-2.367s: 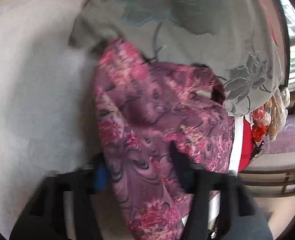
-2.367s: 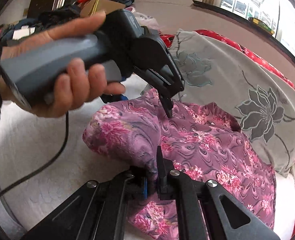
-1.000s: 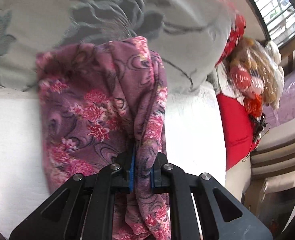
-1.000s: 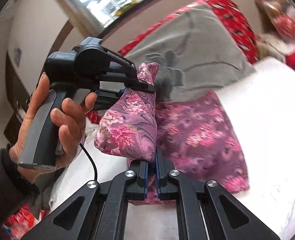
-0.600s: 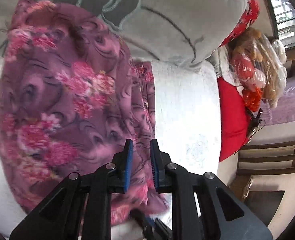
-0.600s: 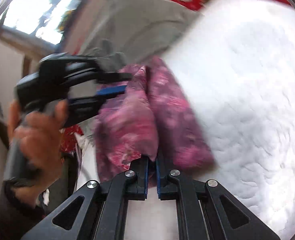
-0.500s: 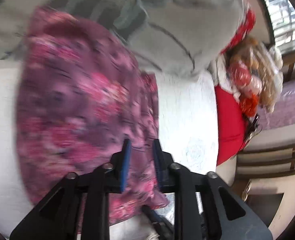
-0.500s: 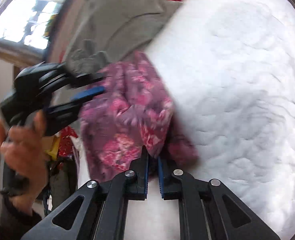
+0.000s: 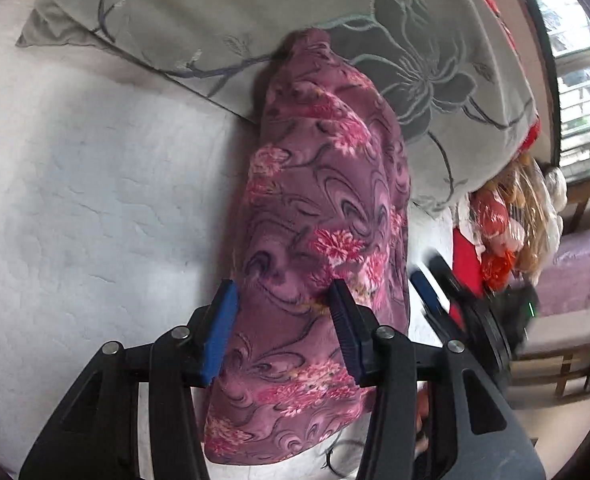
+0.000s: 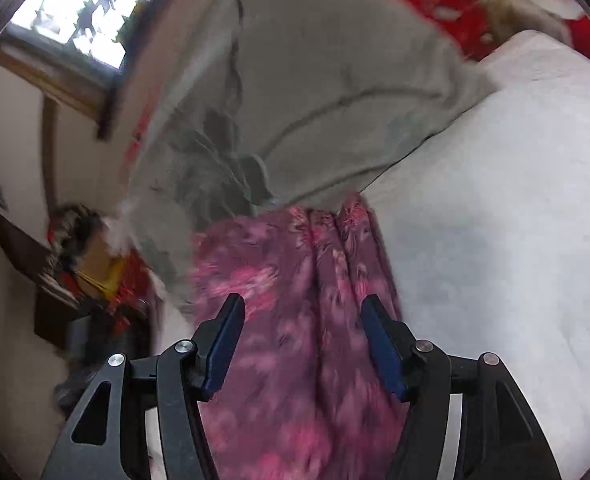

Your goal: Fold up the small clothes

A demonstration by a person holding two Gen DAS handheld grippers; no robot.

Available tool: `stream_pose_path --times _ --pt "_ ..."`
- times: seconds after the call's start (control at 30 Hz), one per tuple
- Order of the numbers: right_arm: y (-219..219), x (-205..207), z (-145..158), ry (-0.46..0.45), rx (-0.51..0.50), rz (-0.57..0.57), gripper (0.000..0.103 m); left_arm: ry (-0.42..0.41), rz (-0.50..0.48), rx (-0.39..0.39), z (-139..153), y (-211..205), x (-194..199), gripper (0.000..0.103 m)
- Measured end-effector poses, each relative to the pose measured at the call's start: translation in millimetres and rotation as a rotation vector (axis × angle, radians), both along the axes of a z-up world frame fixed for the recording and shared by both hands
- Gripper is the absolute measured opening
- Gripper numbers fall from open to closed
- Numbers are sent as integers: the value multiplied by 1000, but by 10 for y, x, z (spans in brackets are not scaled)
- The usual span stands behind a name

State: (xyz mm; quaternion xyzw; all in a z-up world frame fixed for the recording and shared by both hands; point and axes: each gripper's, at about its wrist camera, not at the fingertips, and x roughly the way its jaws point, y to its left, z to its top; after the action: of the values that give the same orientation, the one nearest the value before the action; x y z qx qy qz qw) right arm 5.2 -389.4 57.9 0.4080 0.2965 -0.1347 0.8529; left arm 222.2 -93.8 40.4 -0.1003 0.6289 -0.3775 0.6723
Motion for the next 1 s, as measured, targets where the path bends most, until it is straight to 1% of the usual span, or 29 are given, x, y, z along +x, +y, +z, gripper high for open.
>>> stream_pose_path --times 0.07,0.1,0.13,0.17,0.2,0.23,0.3,0.33,0.37,0.4,0.43,0.47,0.5,0.53,0.57,0.6,0.63,0.67,0.7,0.77,0.8,0.83,0.87,0.9,0.93,0.97,1.0 --pt "-15 251 -116 37 -5 43 63 -14 -18 -4 21 -37 -3 46" --pt "-14 298 -166 45 2 59 63 -20 -24 -7 31 -40 -5 46" --pt "1 362 -206 46 15 86 61 -27 -27 -8 34 -62 8 46" --pt "29 401 -199 42 10 110 54 -38 -29 -6 55 -99 3 46" --pt "57 442 -144 39 -14 134 17 -51 -29 -12 77 -132 0 46" --pt "101 457 -60 22 -40 148 10 -67 -29 -19 102 -159 -1 46" --pt "210 325 185 -84 -117 152 10 -123 -24 -5 139 -198 -12 46" --pt "218 235 281 -125 -144 131 10 -157 -25 12 129 -248 -28 52" --pt "204 176 313 -142 -153 105 10 -176 -23 32 105 -282 -31 56" --pt "156 116 303 -144 -156 66 9 -195 -19 69 48 -349 -45 60" --pt "111 88 255 -126 -156 35 9 -203 -22 94 -17 -413 -53 61" --pt "41 85 148 -80 -145 4 9 -202 -32 124 -112 -495 -59 67" --pt "-24 107 -9 -20 -125 -15 9 -194 -33 137 -162 -530 -58 69" --pt "-76 149 -162 47 -104 -22 10 -180 -30 133 -185 -539 -52 71" --pt "-104 163 -298 102 -82 -26 10 -164 -22 128 -170 -523 -47 70" --pt "-107 133 -319 88 -62 -30 10 -148 -17 123 -112 -468 -53 70" --pt "-94 84 -254 69 -57 -46 13 -149 -16 111 -68 -415 -70 69" --pt "-73 43 -186 61 -60 -65 17 -168 -14 94 9 -314 -121 69" --pt "-31 -36 -92 35 -67 -73 17 -206 -6 91 85 -201 -206 69" --pt "81 -205 56 -56 -89 -21 18 -266 7 87 120 -65 -374 69" --pt "153 -239 85 -85 -102 16 21 -277 10 94 63 -44 -450 69" --pt "219 -267 77 -81 -117 48 29 -268 0 120 -47 -64 -504 70" --pt "293 -254 23 -45 -142 82 34 -244 -22 154 -189 -126 -541 70" --pt "355 -192 -82 31 -170 120 36 -226 -37 191 -304 -164 -574 70" --pt "429 -83 -255 153 -205 173 33 -239 -40 207 -320 -191 -593 70" --pt "491 -66 -242 162 -252 180 33 -277 -41 218 -264 -198 -644 70" --pt "538 -87 -138 165 -293 173 32 -313 -55 233 -178 -209 -707 70"
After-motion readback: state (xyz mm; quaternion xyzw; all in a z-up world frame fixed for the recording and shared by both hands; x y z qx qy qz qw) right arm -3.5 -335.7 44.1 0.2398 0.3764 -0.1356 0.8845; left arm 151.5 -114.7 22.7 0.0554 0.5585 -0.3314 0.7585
